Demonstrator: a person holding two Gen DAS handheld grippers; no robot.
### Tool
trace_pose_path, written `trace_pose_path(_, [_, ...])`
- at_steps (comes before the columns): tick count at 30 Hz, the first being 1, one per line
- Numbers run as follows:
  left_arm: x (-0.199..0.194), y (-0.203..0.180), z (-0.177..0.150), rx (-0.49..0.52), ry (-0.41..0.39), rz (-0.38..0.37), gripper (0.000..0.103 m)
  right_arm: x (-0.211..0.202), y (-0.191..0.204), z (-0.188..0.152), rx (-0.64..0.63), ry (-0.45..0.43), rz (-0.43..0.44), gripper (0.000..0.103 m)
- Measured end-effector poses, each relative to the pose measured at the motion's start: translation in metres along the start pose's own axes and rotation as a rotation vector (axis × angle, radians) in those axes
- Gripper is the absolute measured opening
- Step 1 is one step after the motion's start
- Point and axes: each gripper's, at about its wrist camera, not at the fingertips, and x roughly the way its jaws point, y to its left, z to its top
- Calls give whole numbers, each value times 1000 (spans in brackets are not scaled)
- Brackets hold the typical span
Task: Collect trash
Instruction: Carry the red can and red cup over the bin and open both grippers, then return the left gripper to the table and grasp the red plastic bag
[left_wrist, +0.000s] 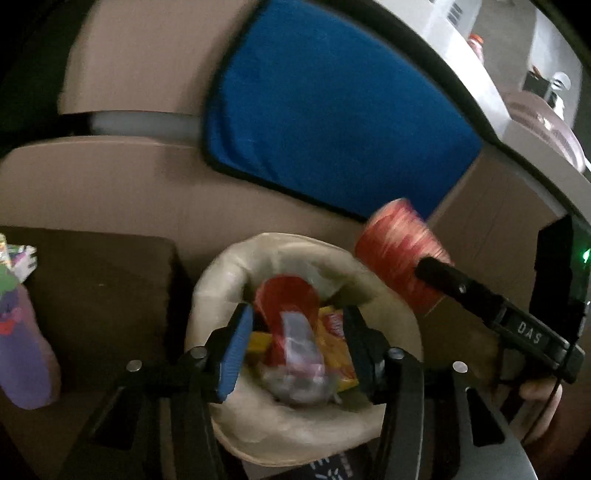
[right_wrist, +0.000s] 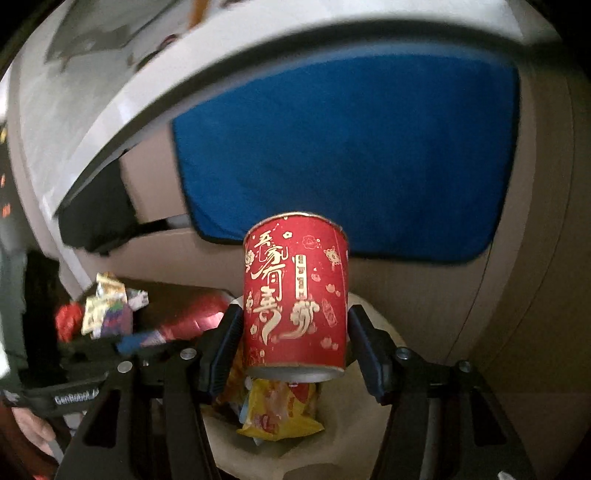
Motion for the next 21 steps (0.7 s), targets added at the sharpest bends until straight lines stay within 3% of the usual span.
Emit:
trace_pose_path(5, [-32, 21, 8, -60, -65, 31, 54, 11, -5, -8, 26, 29, 1, 59])
trace_pose_path(11, [-106, 70, 1, -98, -203, 238, 54, 12, 9, -7, -3, 46, 9, 59])
trace_pose_path(16, [-168, 127, -12, -179, -262, 393, 54, 11, 41, -9, -64, 44, 42, 56])
trace_pose_path(18, [-186, 151, -21, -242, -262, 418, 54, 15, 59, -11, -83, 44, 75, 56])
trace_pose_path(21, [-197, 177, -31, -340, -243, 394, 54, 21, 84, -14, -122, 50, 103, 55])
